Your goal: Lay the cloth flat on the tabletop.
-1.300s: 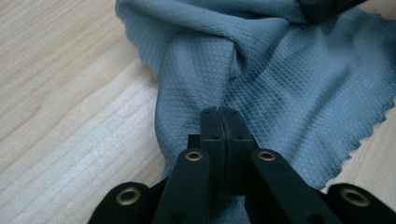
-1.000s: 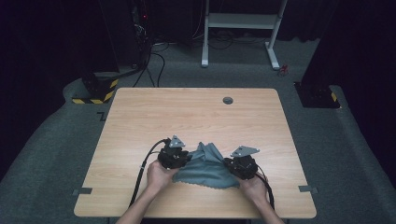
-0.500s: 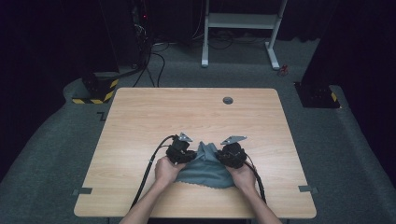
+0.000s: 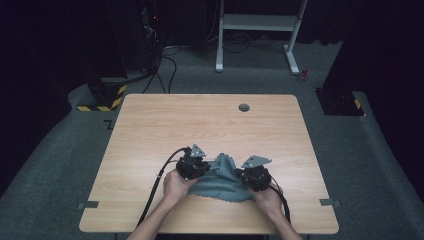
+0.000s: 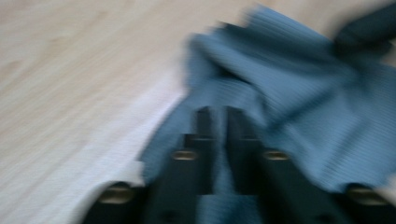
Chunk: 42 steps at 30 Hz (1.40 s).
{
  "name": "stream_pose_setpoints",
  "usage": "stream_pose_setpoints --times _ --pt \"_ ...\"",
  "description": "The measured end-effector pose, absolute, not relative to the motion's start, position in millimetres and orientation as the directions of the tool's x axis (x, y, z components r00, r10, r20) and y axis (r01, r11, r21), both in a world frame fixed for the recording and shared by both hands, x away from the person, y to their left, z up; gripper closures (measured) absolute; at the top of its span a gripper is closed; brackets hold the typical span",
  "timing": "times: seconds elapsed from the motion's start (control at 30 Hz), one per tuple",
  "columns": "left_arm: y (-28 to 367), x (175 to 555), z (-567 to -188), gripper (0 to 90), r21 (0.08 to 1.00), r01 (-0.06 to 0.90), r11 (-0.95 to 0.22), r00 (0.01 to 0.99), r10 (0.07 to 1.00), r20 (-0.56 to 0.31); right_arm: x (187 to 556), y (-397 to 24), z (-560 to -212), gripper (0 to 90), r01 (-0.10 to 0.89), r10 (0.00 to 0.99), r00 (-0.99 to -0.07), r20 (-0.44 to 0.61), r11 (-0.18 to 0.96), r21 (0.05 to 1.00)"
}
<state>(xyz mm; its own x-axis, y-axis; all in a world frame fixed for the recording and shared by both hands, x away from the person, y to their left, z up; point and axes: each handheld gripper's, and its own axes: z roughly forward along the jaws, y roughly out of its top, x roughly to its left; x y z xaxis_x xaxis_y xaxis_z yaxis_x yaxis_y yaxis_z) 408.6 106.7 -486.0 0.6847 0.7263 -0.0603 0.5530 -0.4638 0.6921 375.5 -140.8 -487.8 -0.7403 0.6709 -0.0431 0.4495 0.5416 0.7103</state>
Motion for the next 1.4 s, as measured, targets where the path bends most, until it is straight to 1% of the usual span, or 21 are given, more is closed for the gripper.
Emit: stream_pose_setpoints --times 0.03,0.1,0.23,0.27,0.33,0.43,0.47,0.53,0.63,0.7,0.77,0.8,0.93,1.0,1.1,1.2,1.23,1.27,1.33,1.37,1.4 --pt "107.7 414.2 -489.6 64.0 0.683 0.575 -0.451 0.653 0.756 -0.050 369.1 -139.6 -494.3 89.0 0.443 0.657 -0.752 -0.053 0.564 0.697" --pt "108.8 419.1 -494.2 58.1 0.666 0.593 -0.452 0.626 0.779 -0.029 366.1 -136.7 -501.2 89.1 0.435 0.639 -0.766 -0.072 0.597 0.674" --pt "110.3 425.2 -502.5 55.9 0.637 0.631 -0.443 0.607 0.793 -0.049 362.3 -131.1 -508.1 89.0 0.421 0.612 -0.786 -0.086 0.633 0.650" --pt "110.3 425.2 -502.5 57.0 0.637 0.631 -0.443 0.607 0.793 -0.049 362.3 -131.1 -508.1 89.0 0.421 0.612 -0.786 -0.086 0.633 0.650" --pt "109.5 426.3 -504.4 65.1 0.628 0.636 -0.448 0.619 0.782 -0.070 361.4 -130.6 -509.7 89.0 0.414 0.609 -0.788 -0.093 0.635 0.652" --pt "106.6 427.4 -505.8 84.9 0.618 0.629 -0.472 0.650 0.755 -0.086 363.6 -132.3 -510.2 88.9 0.422 0.611 -0.788 -0.074 0.624 0.657" --pt "106.6 427.4 -505.8 88.6 0.618 0.629 -0.472 0.650 0.755 -0.086 363.6 -132.3 -510.2 88.9 0.422 0.611 -0.788 -0.074 0.624 0.657" --pt "105.2 425.8 -504.9 89.5 0.618 0.622 -0.480 0.655 0.752 -0.075 364.2 -132.5 -510.2 88.8 0.425 0.615 -0.785 -0.073 0.620 0.659" --pt "108.6 421.4 -495.5 89.8 0.662 0.589 -0.464 0.658 0.751 -0.059 365.2 -133.7 -509.6 88.8 0.431 0.629 -0.773 -0.079 0.613 0.662" --pt "114.4 409.8 -476.1 89.8 0.730 0.514 -0.451 0.681 0.732 -0.027 364.5 -136.8 -506.1 88.9 0.436 0.654 -0.752 -0.083 0.588 0.681" --pt "115.5 403.3 -470.6 89.7 0.739 0.483 -0.469 0.700 0.714 -0.004 363.2 -137.8 -504.5 88.9 0.436 0.659 -0.747 -0.082 0.580 0.688" --pt "117.5 387.0 -465.4 89.7 0.748 0.438 -0.498 0.734 0.679 0.022 360.0 -139.0 -501.8 88.8 0.429 0.659 -0.748 -0.083 0.575 0.697" --pt "120.2 364.3 -475.1 89.6 0.726 0.423 -0.541 0.770 0.638 0.027 353.4 -138.8 -502.4 88.8 0.414 0.646 -0.758 -0.091 0.584 0.699" --pt "121.2 352.0 -494.6 89.3 0.685 0.450 -0.574 0.794 0.608 -0.012 347.9 -137.6 -508.0 88.6 0.409 0.633 -0.769 -0.092 0.597 0.690" --pt "123.4 348.2 -506.2 88.9 0.677 0.471 -0.566 0.796 0.604 -0.048 345.4 -136.5 -512.4 87.7 0.410 0.626 -0.775 -0.089 0.605 0.682" --pt "128.2 348.4 -503.1 82.0 0.695 0.477 -0.538 0.791 0.608 -0.073 344.0 -136.7 -510.7 84.5 0.413 0.623 -0.778 -0.081 0.605 0.681" --pt "132.8 348.3 -498.6 82.0 0.717 0.476 -0.510 0.783 0.617 -0.080 343.1 -137.7 -508.5 83.3 0.409 0.621 -0.780 -0.081 0.603 0.685" --pt "137.2 348.9 -494.7 73.8 0.730 0.484 -0.483 0.770 0.631 -0.094 341.1 -142.3 -500.9 81.6 0.411 0.630 -0.774 -0.066 0.578 0.705" --pt "144.8 351.7 -488.6 69.5 0.742 0.497 -0.450 0.742 0.664 -0.095 342.0 -147.3 -494.3 80.5 0.414 0.641 -0.766 -0.047 0.548 0.727" --pt "151.5 358.5 -484.5 67.4 0.741 0.528 -0.414 0.701 0.705 -0.106 343.3 -149.8 -490.8 80.0 0.417 0.648 -0.760 -0.039 0.534 0.736" --pt "151.5 358.5 -484.5 64.9 0.741 0.528 -0.414 0.701 0.705 -0.106 343.3 -149.8 -490.8 80.0 0.417 0.648 -0.760 -0.039 0.534 0.736"
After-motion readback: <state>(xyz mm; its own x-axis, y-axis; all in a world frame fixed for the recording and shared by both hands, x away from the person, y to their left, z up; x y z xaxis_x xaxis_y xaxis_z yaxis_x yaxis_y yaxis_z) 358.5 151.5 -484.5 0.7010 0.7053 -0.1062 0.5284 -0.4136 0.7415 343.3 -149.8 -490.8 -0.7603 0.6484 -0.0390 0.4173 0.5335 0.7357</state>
